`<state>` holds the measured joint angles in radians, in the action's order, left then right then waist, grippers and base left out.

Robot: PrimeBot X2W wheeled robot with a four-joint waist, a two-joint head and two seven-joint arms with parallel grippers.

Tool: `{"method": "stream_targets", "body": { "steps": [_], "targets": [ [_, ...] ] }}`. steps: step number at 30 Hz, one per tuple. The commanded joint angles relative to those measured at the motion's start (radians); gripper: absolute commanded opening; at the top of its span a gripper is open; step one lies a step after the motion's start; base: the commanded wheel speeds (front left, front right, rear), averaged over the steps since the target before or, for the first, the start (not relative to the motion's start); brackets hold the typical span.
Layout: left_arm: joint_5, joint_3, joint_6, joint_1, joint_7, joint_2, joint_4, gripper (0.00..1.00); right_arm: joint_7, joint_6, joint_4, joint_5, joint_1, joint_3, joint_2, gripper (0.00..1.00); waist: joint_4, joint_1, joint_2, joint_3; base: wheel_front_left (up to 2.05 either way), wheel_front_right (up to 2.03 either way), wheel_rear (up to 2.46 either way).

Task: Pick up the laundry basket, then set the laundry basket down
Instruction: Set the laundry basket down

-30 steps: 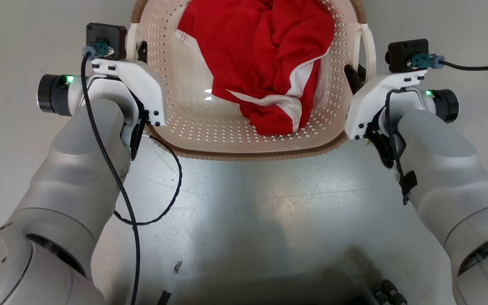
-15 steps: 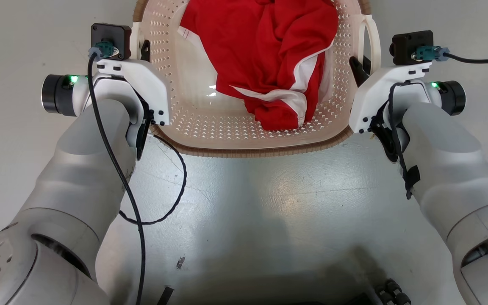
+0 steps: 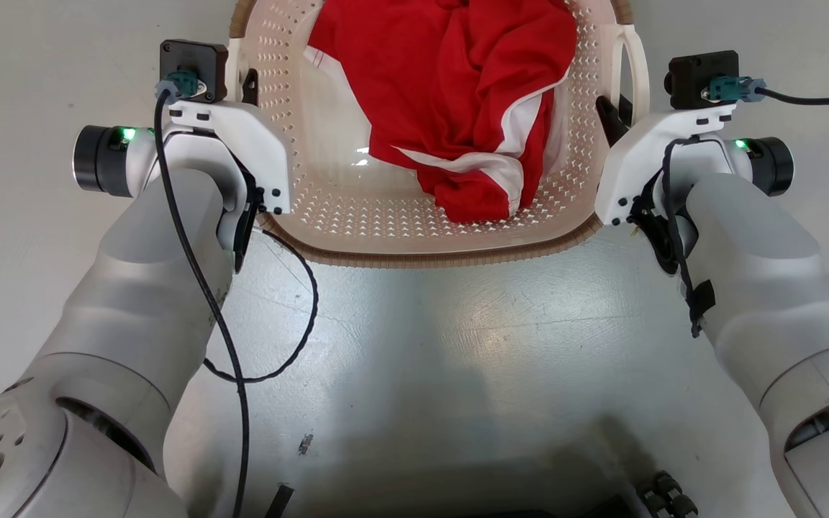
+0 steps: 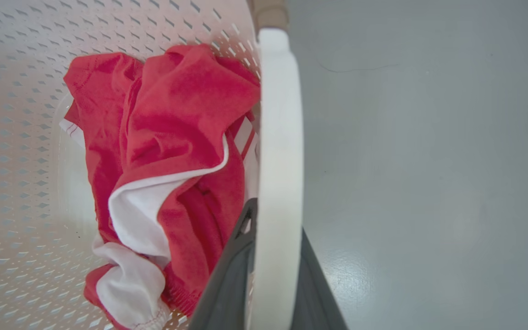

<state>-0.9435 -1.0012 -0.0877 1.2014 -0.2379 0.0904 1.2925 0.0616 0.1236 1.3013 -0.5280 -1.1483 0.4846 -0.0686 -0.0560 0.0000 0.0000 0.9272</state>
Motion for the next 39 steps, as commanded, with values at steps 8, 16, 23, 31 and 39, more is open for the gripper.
{"method": "stream_targets", "body": {
  "steps": [8,16,23,31,39],
  "targets": [
    [-0.006,0.011,-0.006,0.023,-0.007,0.025,-0.002,0.49,0.033,0.007,-0.011,0.004,0.036,-0.021,0.018,0.43,-0.008,0.0000,0.0000,0.009,0.00,0.00,0.00],
    [-0.008,0.025,-0.026,0.021,-0.020,0.027,-0.002,1.00,0.058,0.007,-0.011,0.047,0.043,-0.086,0.018,1.00,-0.007,0.0000,0.0000,0.008,0.00,0.00,0.00],
    [-0.009,0.033,-0.027,0.009,-0.023,0.027,-0.002,1.00,0.077,0.007,-0.011,0.062,0.060,-0.116,0.018,1.00,-0.001,0.0000,0.0000,-0.019,0.00,0.00,0.00],
    [-0.018,0.065,0.003,-0.042,-0.024,0.030,-0.020,1.00,0.104,0.007,-0.015,-0.002,0.092,-0.071,0.018,1.00,-0.007,0.0000,0.0000,-0.105,0.00,0.00,0.00],
    [0.002,0.132,0.009,-0.118,-0.024,0.045,-0.085,1.00,0.160,0.007,-0.012,0.015,0.105,-0.065,0.018,1.00,-0.013,0.0000,0.0000,-0.226,0.00,0.00,0.00]
  ]
}}
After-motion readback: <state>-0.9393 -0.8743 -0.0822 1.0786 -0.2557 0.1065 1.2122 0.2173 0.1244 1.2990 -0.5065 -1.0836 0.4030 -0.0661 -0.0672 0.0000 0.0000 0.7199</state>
